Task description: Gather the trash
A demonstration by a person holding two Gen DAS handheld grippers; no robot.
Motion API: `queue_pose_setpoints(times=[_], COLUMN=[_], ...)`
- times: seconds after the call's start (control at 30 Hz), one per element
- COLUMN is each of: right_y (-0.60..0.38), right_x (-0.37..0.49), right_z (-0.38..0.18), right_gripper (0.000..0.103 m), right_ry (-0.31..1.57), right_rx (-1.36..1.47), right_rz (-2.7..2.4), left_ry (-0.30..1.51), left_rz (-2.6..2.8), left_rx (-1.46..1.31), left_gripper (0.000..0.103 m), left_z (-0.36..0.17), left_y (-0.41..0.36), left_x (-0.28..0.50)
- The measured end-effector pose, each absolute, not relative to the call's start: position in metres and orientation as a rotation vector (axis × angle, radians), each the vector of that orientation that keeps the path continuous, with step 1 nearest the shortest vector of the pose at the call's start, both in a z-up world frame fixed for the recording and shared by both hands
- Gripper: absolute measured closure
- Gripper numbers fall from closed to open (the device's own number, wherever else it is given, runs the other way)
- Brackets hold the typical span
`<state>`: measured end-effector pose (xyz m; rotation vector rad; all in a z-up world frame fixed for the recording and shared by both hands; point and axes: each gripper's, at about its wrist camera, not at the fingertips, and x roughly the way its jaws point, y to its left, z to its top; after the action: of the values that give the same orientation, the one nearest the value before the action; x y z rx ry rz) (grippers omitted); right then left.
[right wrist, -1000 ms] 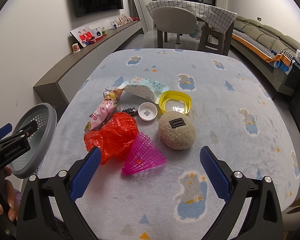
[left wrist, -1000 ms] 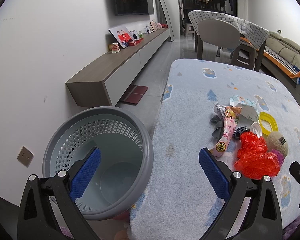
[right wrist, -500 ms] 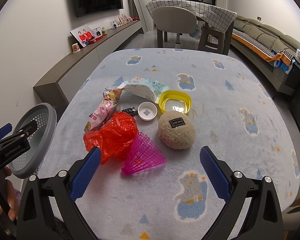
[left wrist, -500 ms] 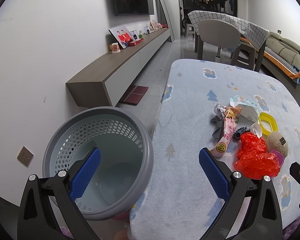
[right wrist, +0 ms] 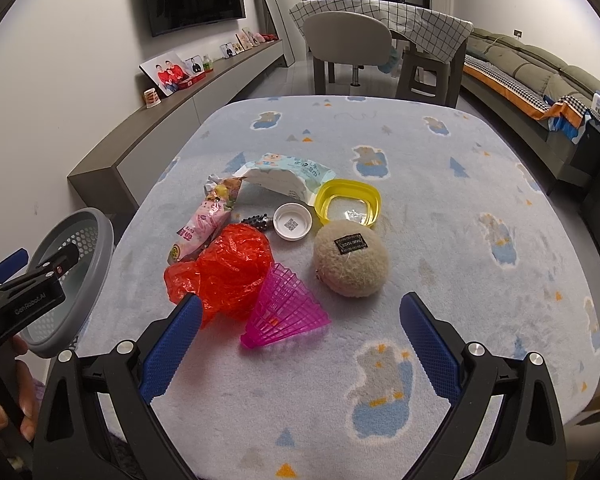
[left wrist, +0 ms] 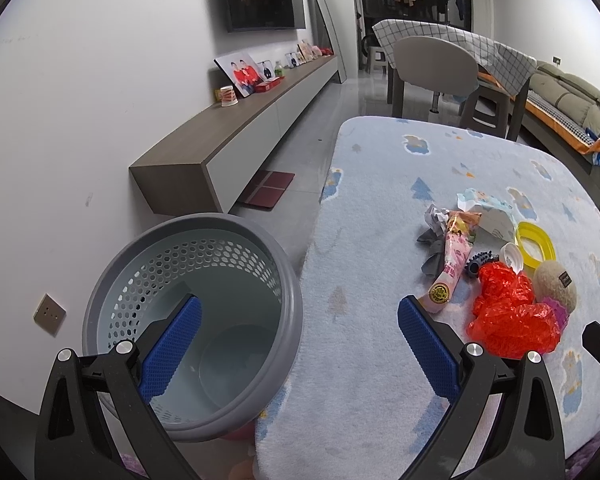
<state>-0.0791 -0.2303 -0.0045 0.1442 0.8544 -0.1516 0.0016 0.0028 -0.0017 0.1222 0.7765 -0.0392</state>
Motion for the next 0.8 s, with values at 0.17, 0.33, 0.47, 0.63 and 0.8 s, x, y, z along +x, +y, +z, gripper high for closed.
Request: queue_pose_setpoints(times=[0.17, 0.33, 0.47, 0.63, 0.8], right_y=[-0.24, -0.25, -0.253, -0.252, -0.241], right_x=[-0.081, -0.082, -0.08, -0.075, -0.07], right_z=[-0.009, -0.017, -0.029, -0.046, -0.061], right_gripper=[0.009, 0.009, 0.009, 0.009, 0.009], right_ry=[0.86, 0.886, 0.926, 0.966, 1.0], right_rx=[0.16, 0.18, 0.196, 0.266, 0.301], right_rz=[-0.162, -0.157, -0.154, -0.161, -0.162], left_ry=[0.777, 0.78, 0.775, 0.778, 0.776], left_rz=[-0.053, -0.077, -0.093, -0.099, -0.098], left_rx=[0.125, 0.128, 0.134, 0.143, 0.136], left_gripper=[0.006, 0.006, 0.006, 0.006, 0.006], left_z=[-0.003, -0.006, -0.007, -0.009, -0.01], left_y=[-0.003, -0.012, -0.019, -0.023, -0.021], left_x=[0.001, 0.0, 0.0, 0.003, 0.005])
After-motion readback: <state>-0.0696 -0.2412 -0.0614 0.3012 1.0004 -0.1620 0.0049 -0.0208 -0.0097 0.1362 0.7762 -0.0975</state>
